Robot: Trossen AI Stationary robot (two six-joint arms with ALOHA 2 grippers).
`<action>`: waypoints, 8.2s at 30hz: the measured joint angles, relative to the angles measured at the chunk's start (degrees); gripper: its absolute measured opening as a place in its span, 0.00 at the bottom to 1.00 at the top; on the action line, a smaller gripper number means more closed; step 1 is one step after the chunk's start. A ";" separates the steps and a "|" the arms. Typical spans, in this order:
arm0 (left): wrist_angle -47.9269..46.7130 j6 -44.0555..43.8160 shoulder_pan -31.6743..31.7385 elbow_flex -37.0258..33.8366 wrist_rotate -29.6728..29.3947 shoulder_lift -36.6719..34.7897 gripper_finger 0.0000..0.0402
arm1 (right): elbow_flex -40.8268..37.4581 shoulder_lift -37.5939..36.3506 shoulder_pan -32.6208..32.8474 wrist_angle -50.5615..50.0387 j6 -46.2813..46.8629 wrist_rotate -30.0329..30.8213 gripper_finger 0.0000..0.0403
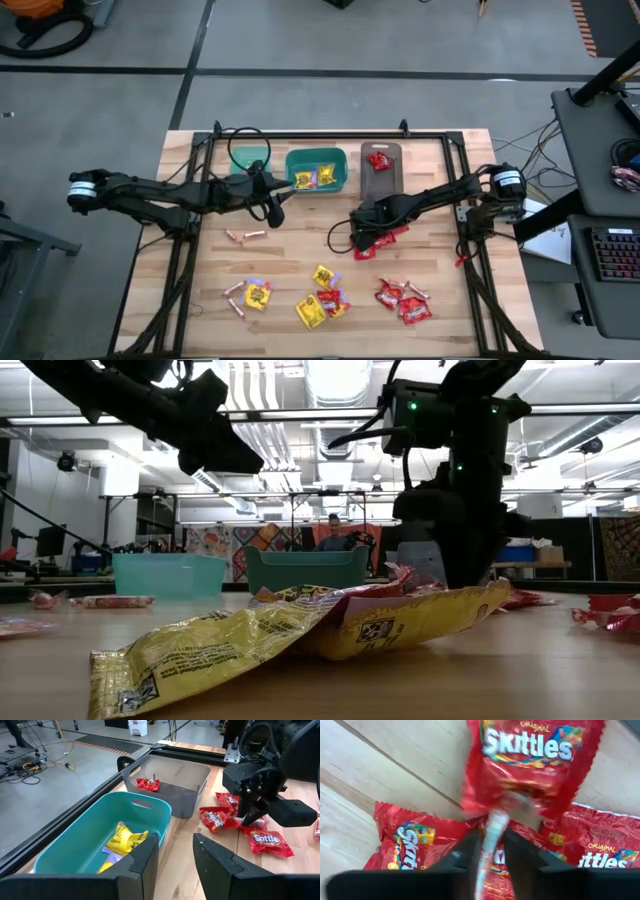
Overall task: Sort candy
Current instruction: Put the white candy into the blue bin, then put the red candy into the black bin, then put the white candy into the blue bin
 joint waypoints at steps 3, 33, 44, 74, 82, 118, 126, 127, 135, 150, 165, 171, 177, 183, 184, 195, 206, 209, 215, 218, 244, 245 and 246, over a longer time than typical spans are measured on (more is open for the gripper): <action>0.00 -0.01 0.00 0.00 0.02 0.00 0.27 | 0.04 -0.09 0.00 0.32 -1.14 0.10 0.05; 44.85 -6.87 -3.38 -14.79 19.72 8.69 0.30 | -0.85 -8.08 -0.11 58.28 -37.70 -3.43 0.02; 55.63 -6.95 -3.50 -6.88 28.83 23.33 0.45 | -0.85 -7.90 -0.31 62.63 -42.09 -3.43 0.02; 0.81 -10.58 1.40 -0.51 9.50 7.88 0.08 | -0.90 -10.15 -0.51 56.51 -46.06 4.90 0.40; -44.77 -15.08 7.70 11.80 -11.69 2.48 0.07 | -0.90 -10.16 -0.50 55.56 -45.08 5.58 0.46; -50.59 -18.40 3.56 13.56 -10.53 2.26 0.26 | -0.88 -12.06 -0.33 39.51 -30.96 -0.77 0.46; -44.57 -12.92 -13.10 12.86 -10.43 0.11 0.26 | -0.87 -12.01 0.73 18.42 -17.65 -3.86 0.46; -44.40 -12.88 -14.63 12.80 -10.45 0.33 0.26 | -0.87 -11.85 0.98 15.50 -16.00 -4.15 0.46; -43.99 -13.43 -19.44 12.76 -10.43 1.61 0.26 | -0.90 -9.78 2.83 3.13 -6.00 -4.57 0.46; -42.08 -9.70 -19.45 12.74 -10.96 2.11 0.26 | -0.87 -1.30 4.50 7.88 -2.13 -4.57 0.35; -40.54 -5.92 -19.45 12.74 -11.01 2.98 0.26 | -0.62 3.93 4.37 10.94 -1.97 -3.12 0.30; -40.61 -5.38 -19.45 12.16 -10.99 3.43 0.26 | -0.74 3.93 4.37 13.17 -2.48 -2.74 0.22; -40.59 -5.62 -19.50 11.87 -10.99 3.43 0.26 | -0.79 3.67 4.37 15.12 -5.76 -2.62 0.04; -40.57 -6.62 -19.54 11.87 -10.97 3.43 0.26 | -1.05 0.79 4.35 15.04 -9.11 -2.99 0.02; -40.56 -6.85 -19.60 11.84 -10.97 3.43 0.26 | -1.05 0.03 4.35 15.69 -9.96 -3.00 0.02; -40.87 -11.56 -23.56 10.84 -10.75 3.37 0.26 | -1.01 -10.73 0.87 18.11 -17.80 -2.71 0.02; -43.27 -16.92 -25.46 10.82 -10.78 3.36 0.26 | -0.94 -20.65 -12.86 14.44 -27.25 4.28 0.02; -44.46 -18.32 -25.46 10.82 -10.80 3.34 0.26 | -0.92 -20.96 -18.70 10.21 -29.06 7.45 0.02; -46.47 -20.80 -25.46 10.82 -10.84 3.30 0.26 | -0.92 -18.45 -28.47 6.44 -30.97 12.34 0.02; -46.51 -21.30 -25.46 10.80 -10.86 3.30 0.26 | -0.92 -16.43 -30.68 6.96 -32.15 12.13 0.02; -49.71 -24.98 -25.46 10.80 -7.66 3.30 0.26 | -0.92 -13.07 -29.88 10.74 -34.11 11.99 0.34; -49.95 -25.06 -25.45 10.80 -7.37 3.38 0.26 | -0.92 -13.37 -29.62 10.82 -34.11 11.96 0.34; -50.02 -25.15 -25.44 10.80 -7.02 3.42 0.26 | -0.92 -13.56 -29.30 10.85 -34.13 11.93 0.34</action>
